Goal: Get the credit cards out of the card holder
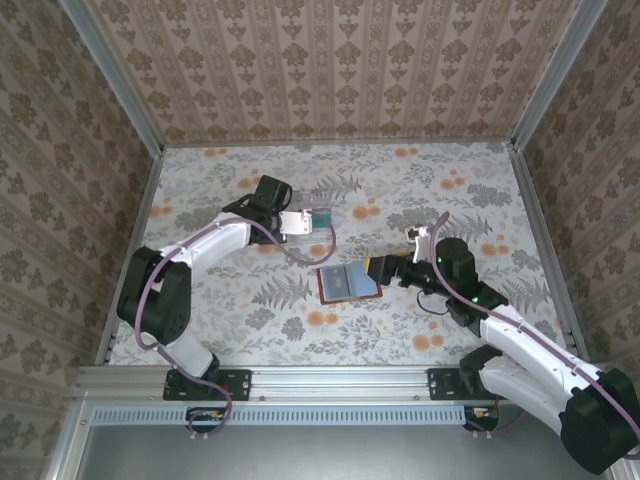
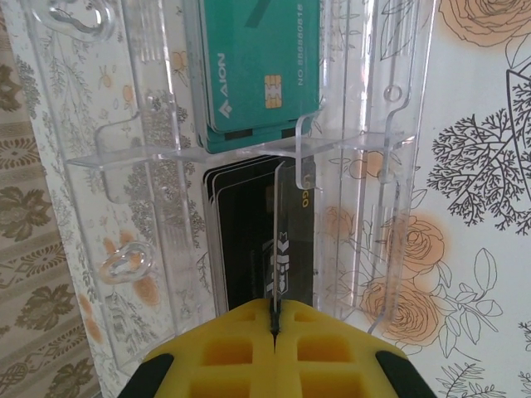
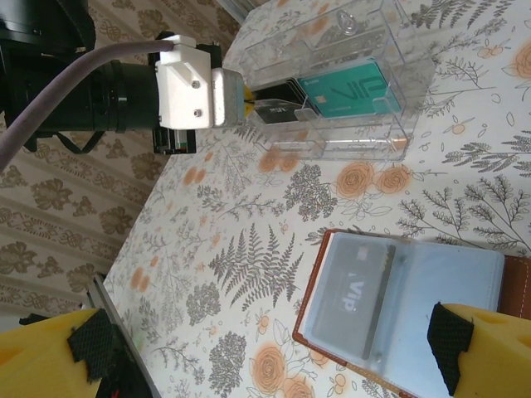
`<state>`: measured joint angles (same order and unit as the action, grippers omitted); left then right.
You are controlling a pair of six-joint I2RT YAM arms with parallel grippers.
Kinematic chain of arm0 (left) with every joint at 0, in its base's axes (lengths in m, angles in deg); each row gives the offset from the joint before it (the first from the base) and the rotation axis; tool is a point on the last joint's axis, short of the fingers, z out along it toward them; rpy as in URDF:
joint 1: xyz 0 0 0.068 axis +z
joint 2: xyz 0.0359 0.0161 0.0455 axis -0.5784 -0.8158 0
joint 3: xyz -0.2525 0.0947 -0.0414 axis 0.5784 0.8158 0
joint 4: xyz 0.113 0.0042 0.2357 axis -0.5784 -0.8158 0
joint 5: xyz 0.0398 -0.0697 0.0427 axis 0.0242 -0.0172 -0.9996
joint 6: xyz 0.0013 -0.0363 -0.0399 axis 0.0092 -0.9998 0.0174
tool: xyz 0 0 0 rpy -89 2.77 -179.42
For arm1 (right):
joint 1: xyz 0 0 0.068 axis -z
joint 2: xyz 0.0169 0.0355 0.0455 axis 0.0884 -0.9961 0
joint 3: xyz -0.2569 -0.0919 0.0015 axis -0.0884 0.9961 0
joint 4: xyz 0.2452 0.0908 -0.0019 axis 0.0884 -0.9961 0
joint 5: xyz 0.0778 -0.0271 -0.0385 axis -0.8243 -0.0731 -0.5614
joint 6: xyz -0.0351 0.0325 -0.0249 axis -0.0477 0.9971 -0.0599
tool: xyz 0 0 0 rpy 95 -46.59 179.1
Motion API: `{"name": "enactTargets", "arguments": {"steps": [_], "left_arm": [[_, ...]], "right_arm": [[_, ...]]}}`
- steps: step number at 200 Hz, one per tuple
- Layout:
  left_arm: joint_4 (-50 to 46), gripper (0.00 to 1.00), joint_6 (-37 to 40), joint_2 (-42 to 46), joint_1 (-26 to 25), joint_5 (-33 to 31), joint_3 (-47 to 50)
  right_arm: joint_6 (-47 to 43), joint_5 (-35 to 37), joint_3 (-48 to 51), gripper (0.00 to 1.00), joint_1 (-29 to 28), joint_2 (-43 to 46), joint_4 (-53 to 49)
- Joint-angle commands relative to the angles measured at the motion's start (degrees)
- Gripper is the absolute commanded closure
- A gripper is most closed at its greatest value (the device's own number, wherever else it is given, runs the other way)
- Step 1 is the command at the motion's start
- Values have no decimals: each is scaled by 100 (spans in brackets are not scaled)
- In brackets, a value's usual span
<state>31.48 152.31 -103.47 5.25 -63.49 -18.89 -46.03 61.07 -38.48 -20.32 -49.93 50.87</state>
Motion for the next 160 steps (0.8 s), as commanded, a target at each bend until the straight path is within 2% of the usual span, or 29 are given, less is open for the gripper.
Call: {"name": "enactTargets", "arguments": {"steps": [1,110,129,160], "left_arm": [[86,100,5,-81,79,106,-117],[174,95,-211,-366,213,172,-158],[157,88,-211,-393,222,157,-182],[148,82,-244,-444,245,148,-212]], "right_arm": [[44,25,85,0,-28,-1,204],[44,11,88,0,-29,-80,243],[44,15,87,0,-29,-94,239],[44,9,80,0,-35,-98,239]]}}
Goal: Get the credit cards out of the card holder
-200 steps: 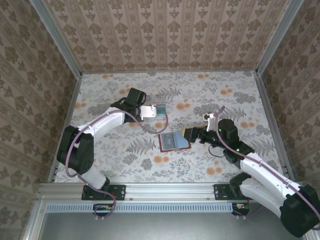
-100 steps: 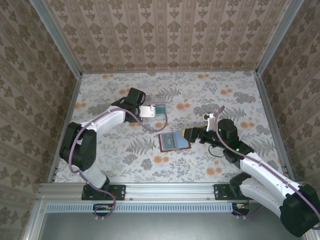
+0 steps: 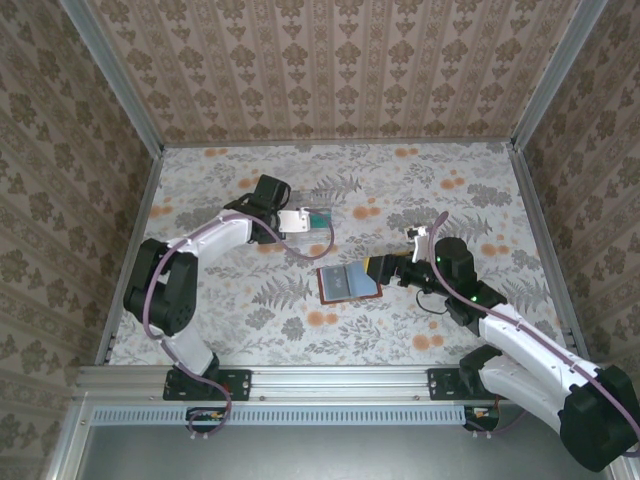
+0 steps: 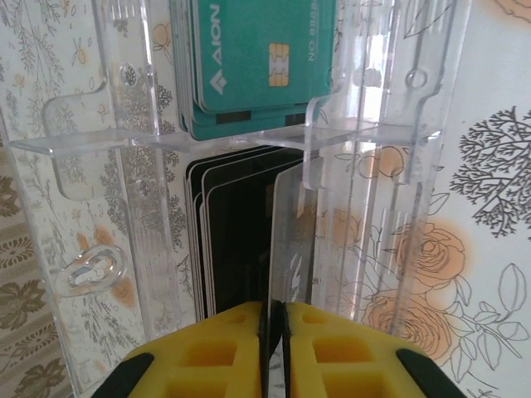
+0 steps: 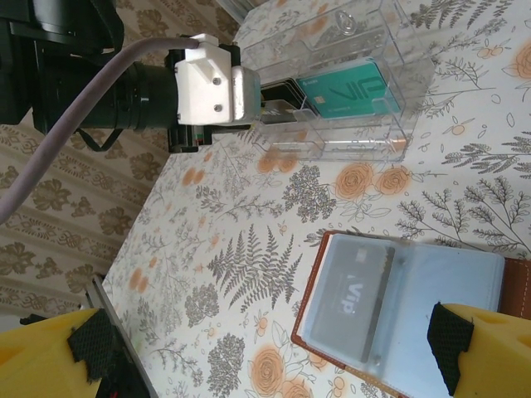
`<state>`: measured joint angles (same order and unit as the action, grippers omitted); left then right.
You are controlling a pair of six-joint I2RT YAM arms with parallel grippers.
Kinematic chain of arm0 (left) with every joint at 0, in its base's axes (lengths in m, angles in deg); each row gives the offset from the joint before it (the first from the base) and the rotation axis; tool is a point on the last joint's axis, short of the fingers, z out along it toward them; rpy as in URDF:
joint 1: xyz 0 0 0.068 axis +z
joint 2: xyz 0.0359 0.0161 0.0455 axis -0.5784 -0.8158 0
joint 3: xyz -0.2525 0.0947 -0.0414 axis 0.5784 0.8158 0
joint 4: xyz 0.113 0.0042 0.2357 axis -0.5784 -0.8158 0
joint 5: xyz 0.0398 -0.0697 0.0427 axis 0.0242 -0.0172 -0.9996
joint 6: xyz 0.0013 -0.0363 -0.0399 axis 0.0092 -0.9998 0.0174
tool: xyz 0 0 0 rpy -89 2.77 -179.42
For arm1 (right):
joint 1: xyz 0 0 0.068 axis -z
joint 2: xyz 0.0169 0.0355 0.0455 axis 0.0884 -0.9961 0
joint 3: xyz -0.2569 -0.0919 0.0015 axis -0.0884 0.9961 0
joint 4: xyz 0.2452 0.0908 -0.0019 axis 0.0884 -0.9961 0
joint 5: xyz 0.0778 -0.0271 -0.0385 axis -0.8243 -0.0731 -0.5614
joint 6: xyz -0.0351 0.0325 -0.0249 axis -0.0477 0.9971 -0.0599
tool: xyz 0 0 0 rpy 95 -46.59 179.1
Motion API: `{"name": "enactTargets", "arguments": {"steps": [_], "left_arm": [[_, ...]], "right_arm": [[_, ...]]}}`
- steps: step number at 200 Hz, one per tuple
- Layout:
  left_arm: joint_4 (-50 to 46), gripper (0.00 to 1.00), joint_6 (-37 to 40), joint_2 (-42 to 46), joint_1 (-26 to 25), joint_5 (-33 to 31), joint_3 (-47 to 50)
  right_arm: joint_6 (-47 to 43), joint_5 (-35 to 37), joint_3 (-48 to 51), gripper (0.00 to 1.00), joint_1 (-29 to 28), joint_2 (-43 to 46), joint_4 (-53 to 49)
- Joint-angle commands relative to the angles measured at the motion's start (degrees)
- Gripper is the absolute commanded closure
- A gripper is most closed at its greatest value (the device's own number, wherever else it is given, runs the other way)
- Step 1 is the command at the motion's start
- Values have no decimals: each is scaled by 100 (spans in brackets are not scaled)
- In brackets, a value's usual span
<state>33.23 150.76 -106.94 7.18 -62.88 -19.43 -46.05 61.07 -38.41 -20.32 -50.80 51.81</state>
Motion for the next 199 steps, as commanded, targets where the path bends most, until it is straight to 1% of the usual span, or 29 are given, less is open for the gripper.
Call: {"name": "enactTargets", "arguments": {"steps": [1,38,53,82,93,111,120,199], "left_arm": [[-23,82,-89,-96,55,86,-158],[43,79,-124,-189,63,-21,-222],[26,75,-149,-200,65,-25,-264],[91,74,-175,-223,81,-103,-307],[106,72,-191,-218,92,-117,-323],[152,71,-186,-213,107,-144,-301],[169,68,-199,-218,120,-170,-306],[221,67,-260,-396,136,-360,-492]], "right_arm": [[46,8,74,0,-36,-11,145],[46,-3,74,0,-32,-11,153],[47,-1,74,0,-37,-11,156],[47,-1,74,0,-31,-11,155],[52,-7,74,0,-35,-19,155],[59,-11,74,0,-35,-30,171],[55,-27,74,0,-34,-28,163],[72,-78,64,0,-37,-87,199]]}}
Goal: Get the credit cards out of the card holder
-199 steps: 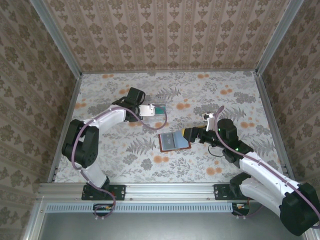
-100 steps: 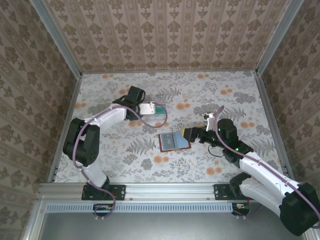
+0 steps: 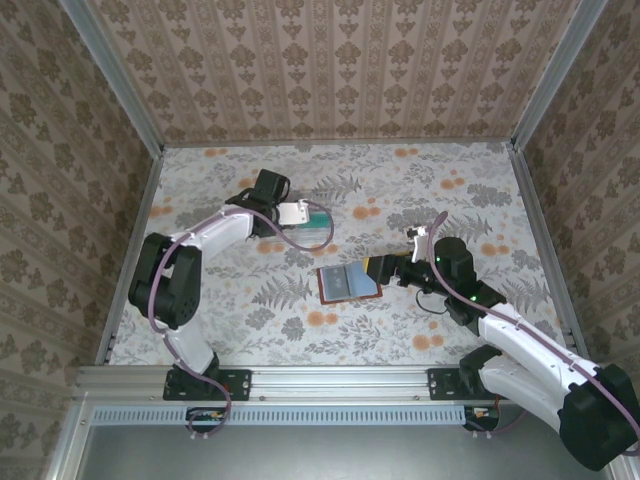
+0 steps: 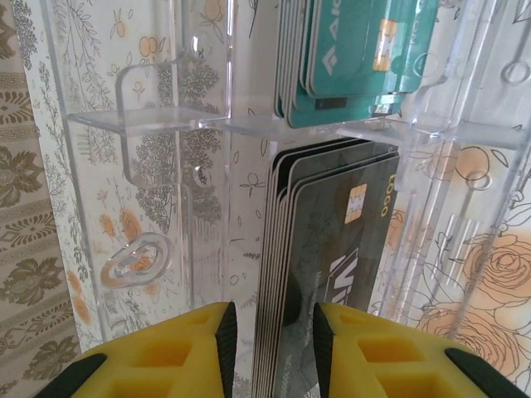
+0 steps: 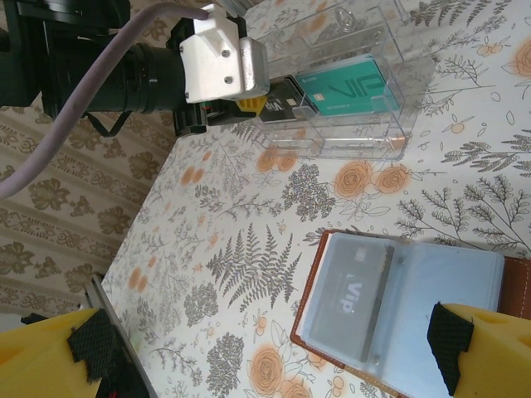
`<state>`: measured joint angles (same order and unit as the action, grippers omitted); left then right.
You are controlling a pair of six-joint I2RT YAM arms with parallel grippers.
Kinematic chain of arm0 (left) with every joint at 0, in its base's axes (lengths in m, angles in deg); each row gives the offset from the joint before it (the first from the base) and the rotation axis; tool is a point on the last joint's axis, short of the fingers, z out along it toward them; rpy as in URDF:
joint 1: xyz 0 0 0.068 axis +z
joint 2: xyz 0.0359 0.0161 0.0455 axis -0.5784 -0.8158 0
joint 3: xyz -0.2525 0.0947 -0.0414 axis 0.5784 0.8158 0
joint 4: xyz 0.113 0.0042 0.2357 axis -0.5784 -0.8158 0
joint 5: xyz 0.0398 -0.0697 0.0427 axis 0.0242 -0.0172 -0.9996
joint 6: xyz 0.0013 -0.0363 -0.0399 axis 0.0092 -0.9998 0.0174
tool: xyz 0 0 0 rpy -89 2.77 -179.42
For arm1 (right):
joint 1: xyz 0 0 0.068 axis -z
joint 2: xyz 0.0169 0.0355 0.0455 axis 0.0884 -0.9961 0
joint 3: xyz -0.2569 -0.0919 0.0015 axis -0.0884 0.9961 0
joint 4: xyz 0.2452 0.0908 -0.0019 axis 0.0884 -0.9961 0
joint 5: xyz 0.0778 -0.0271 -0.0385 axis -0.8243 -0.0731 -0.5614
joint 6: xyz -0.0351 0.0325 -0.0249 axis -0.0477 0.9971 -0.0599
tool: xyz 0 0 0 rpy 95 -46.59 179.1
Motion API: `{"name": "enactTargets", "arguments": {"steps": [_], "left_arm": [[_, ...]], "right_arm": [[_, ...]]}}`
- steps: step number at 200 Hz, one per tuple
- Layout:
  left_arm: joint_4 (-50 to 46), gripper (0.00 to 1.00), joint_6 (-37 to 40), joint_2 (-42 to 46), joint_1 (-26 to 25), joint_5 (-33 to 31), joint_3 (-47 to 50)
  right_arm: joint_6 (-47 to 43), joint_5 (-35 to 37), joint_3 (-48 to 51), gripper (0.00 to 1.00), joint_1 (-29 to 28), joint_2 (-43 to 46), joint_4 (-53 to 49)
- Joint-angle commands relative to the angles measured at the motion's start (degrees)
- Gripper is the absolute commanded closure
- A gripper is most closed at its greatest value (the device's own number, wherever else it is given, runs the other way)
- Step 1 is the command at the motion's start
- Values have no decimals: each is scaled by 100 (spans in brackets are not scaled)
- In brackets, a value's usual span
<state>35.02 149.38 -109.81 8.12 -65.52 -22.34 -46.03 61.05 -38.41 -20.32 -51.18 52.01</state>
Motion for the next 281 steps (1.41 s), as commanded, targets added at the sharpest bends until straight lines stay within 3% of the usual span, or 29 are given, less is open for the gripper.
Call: {"name": "enactTargets", "arguments": {"steps": [1,63,123,142,163,188,192,195,240,255,281], "left_arm": [[41,67,-120,-113,42,-93,-202],[-166,64,-175,-111,51,75,-278],[-230,58,-223,425,42,307,-17],[-230,53,-411,719,34,400,68],[-239,36,-852,1101,19,462,142],[-363,14,-1847,1593,-7,635,147],[-389,3,-2028,1674,-11,632,140],[-410,0,-2150,1717,-18,602,128],[-610,0,-4821,2639,-47,489,303],[-581,0,-6041,3034,4,311,519],[-674,0,-7408,3695,222,763,878]], "right_arm": [[70,-77,65,0,-37,-47,178],[71,-102,62,0,-37,-90,204],[61,-116,45,0,-37,-78,188],[59,-107,39,0,-37,-59,157],[27,-54,36,0,-37,-39,117],[-50,150,29,0,-41,-36,-20],[-53,210,24,0,-37,-31,-47],[-53,249,21,0,-41,-39,-62],[-495,1337,-501,0,-479,-220,-1006],[-599,1503,-594,0,-587,-403,-1116],[-700,1456,-691,1,-628,-775,-1252]]}}
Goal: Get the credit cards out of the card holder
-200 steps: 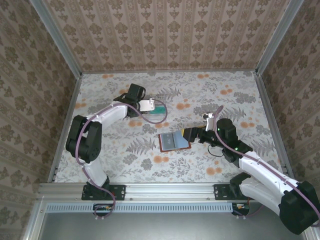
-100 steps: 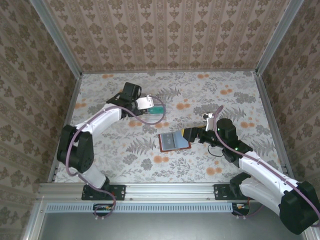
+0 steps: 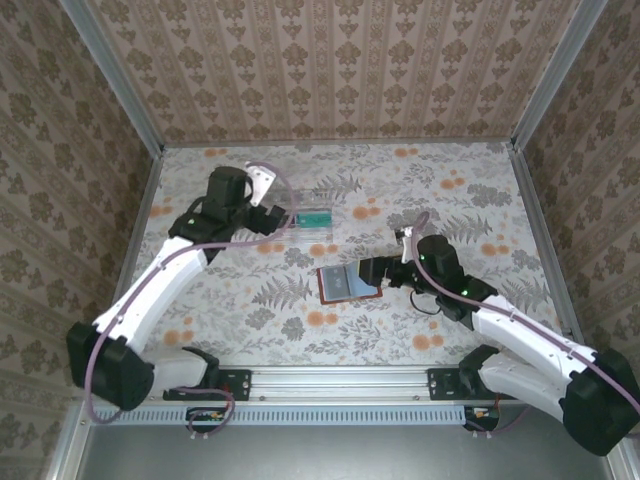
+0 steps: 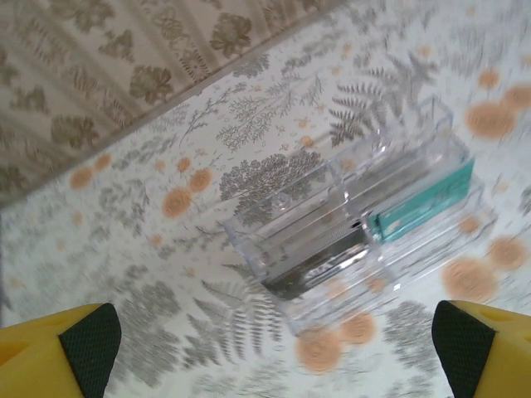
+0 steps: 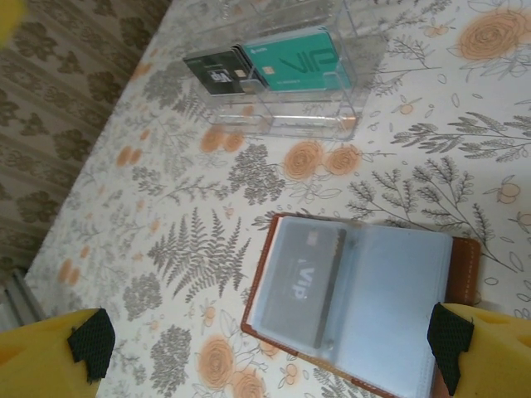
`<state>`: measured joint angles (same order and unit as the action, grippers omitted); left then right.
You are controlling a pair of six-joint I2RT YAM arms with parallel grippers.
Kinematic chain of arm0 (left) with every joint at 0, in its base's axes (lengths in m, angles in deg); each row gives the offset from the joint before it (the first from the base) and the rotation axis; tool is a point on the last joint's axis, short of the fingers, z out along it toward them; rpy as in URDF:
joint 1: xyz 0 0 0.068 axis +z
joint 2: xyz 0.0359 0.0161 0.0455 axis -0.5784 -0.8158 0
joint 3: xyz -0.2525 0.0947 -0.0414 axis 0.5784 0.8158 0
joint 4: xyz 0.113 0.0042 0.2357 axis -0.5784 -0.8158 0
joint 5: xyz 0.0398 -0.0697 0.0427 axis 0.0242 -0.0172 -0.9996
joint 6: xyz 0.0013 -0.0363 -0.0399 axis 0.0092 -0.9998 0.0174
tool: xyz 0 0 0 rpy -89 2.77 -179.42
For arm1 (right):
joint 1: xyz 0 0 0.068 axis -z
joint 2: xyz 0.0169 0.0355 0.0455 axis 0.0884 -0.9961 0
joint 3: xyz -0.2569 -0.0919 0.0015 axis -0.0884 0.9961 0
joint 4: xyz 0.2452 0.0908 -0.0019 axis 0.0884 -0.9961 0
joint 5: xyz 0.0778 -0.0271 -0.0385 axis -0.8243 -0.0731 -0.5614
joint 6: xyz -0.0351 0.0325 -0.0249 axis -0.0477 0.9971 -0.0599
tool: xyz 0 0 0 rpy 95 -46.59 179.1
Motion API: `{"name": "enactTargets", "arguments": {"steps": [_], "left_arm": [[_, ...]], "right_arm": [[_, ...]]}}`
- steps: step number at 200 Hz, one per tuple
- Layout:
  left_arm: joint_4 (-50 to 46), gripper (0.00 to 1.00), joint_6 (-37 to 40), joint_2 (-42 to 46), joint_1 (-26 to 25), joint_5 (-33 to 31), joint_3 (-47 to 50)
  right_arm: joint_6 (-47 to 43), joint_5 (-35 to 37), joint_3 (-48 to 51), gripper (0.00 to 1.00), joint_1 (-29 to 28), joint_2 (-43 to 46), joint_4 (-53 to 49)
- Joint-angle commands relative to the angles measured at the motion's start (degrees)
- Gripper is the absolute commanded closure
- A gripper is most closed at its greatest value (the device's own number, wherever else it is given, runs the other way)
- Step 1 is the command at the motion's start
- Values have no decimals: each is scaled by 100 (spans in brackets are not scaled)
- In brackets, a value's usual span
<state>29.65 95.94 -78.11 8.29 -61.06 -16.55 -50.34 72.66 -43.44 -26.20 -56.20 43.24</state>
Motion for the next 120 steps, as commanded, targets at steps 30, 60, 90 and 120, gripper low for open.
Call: {"name": "enactTargets", "arguments": {"steps": [30,60,90,120], "left_arm": [[260,1,-3251,1286,213,1016,1169],[834,22,-4499,1869,-129,847,2388],[1324,35,-5402,1921,-811,659,3159],[1936,35,-5866,1314,-1865,137,3429]], "right_arm": [[-351,373,-296,25,-37,-794,-600],[-411,546,-414,43,-39,-1349,-747],[-407,671,-552,50,-37,-1906,-815],[-403,694,-678,58,-44,-2495,-888]]}}
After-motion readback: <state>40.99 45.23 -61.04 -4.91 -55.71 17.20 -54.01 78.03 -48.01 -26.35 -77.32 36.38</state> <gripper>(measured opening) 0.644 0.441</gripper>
